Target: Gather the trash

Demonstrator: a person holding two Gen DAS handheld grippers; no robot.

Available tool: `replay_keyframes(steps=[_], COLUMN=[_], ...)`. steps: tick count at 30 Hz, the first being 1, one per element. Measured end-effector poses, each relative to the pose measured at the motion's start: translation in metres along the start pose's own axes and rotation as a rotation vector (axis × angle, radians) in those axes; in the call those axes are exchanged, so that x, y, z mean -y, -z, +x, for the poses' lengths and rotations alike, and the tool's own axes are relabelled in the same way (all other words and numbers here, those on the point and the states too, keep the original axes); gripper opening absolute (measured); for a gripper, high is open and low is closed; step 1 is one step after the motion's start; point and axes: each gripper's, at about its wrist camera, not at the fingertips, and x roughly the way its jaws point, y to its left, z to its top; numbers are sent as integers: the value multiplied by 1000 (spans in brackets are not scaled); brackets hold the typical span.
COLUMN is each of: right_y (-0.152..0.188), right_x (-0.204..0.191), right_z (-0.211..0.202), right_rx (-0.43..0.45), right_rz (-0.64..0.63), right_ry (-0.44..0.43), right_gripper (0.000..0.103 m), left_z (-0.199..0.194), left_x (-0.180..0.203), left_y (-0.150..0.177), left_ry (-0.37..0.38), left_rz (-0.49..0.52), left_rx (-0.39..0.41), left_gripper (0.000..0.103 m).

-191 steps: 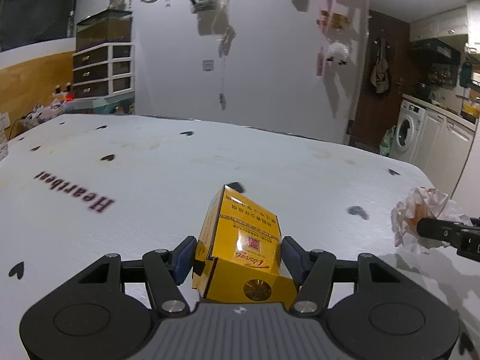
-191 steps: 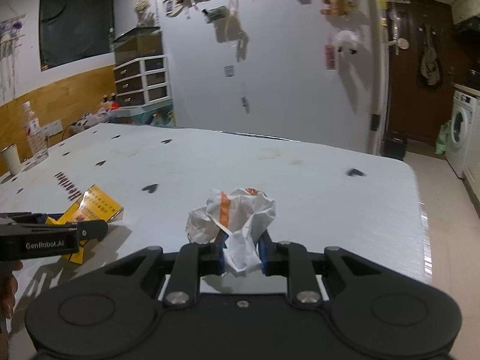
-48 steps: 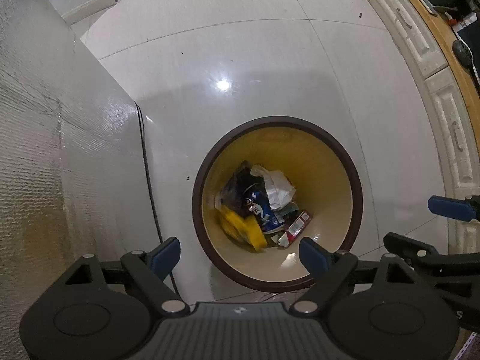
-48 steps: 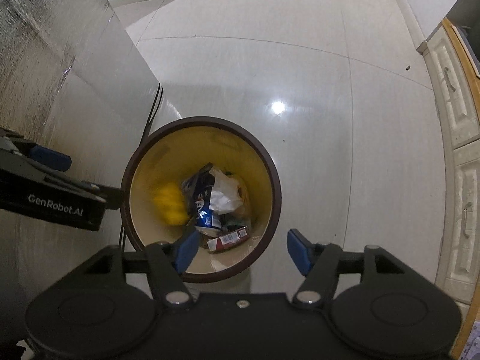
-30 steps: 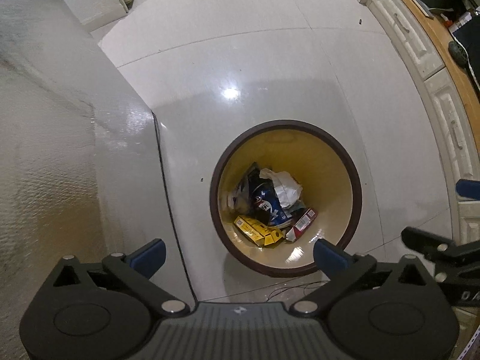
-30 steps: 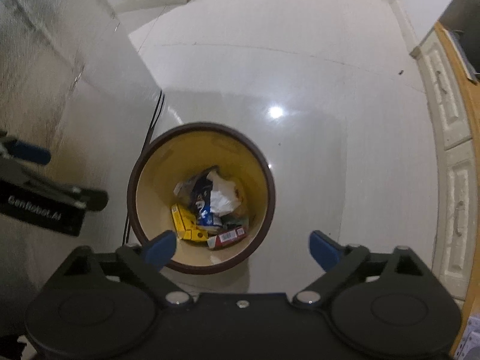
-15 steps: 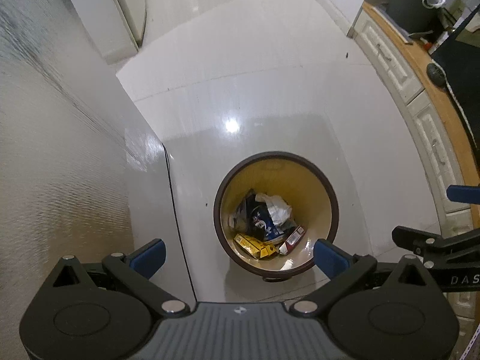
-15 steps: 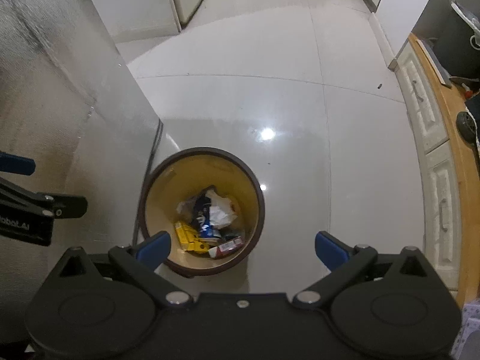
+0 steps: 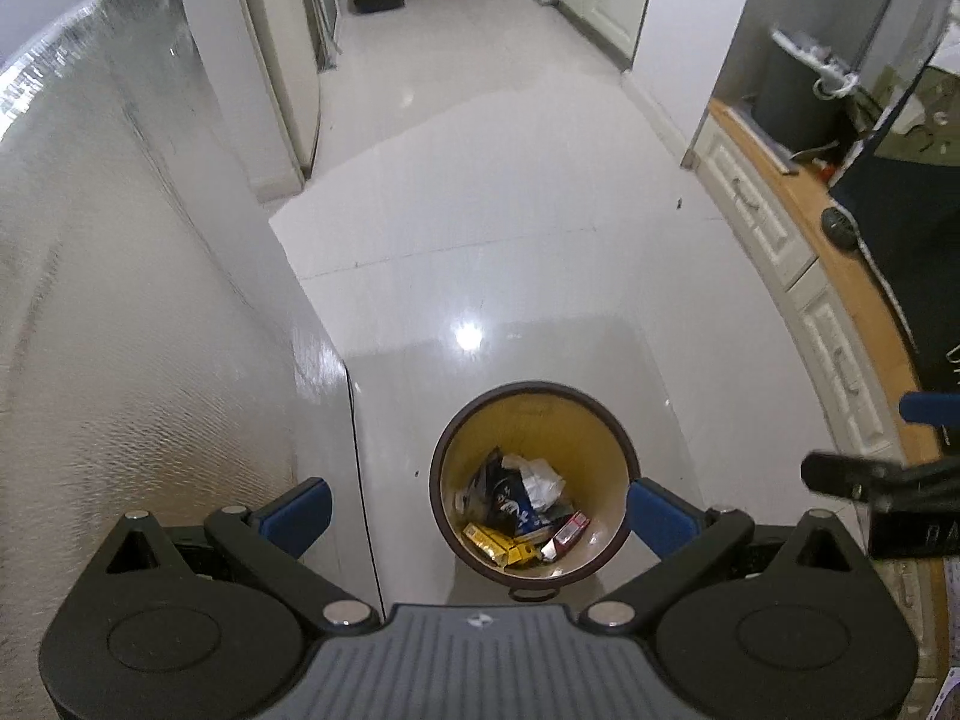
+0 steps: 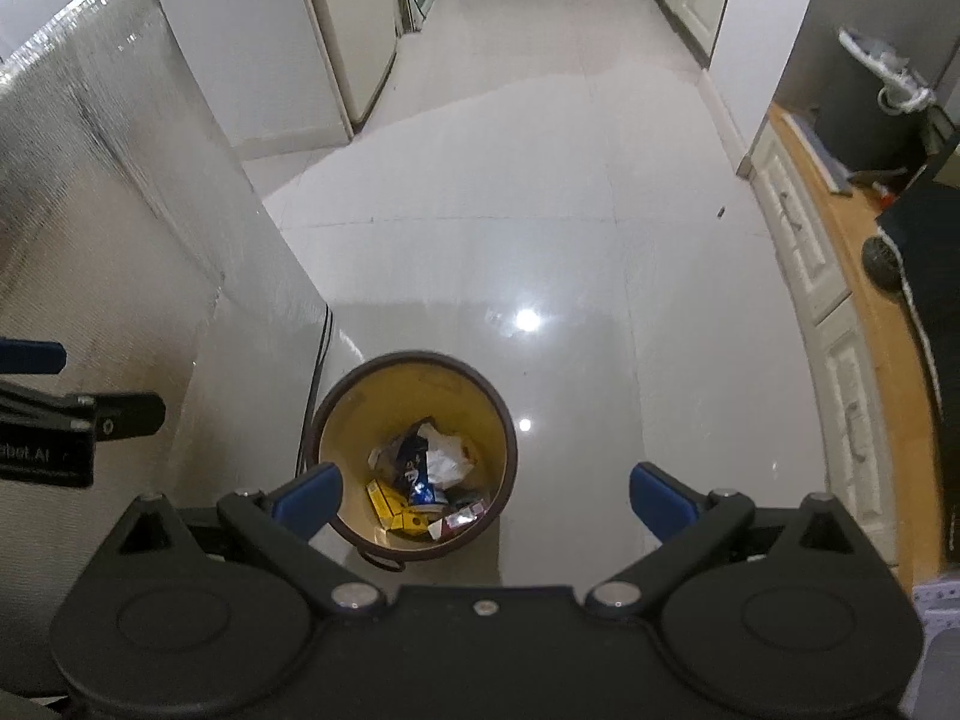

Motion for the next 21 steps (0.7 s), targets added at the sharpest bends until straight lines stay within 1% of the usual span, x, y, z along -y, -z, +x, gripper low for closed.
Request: replay_keyframes(steps=[2, 6, 9, 11, 14, 16, 21], right_y=[-2, -3, 2, 6, 15, 24, 47], right_x=[1, -1, -4, -8, -10, -9, -12], right_z=[-13, -37, -54, -61, -72, -81, -98], right_rx=[23, 66, 102, 110, 132, 158, 201], right_rz=[-1, -7, -26, -36, -48, -53, -45], right_ry=[-6, -9, -7, 17, 57, 58, 44], right_gripper=[103, 103, 103, 103, 103, 103, 103], left_z=[-12, -38, -58, -70, -88, -97, -111], left_x=[-1, -3, -5, -5, -5, -4, 0], left_y=[3, 9, 13, 19, 31, 40, 64], left_ry=[-7, -46, -48, -46, -34, -32, -82], left_rz=[-4, -14, -36, -37, -39, -35, -13], left_rx=[23, 80, 121, 146, 183, 205, 238], left_gripper=[103, 103, 103, 103, 103, 103, 103])
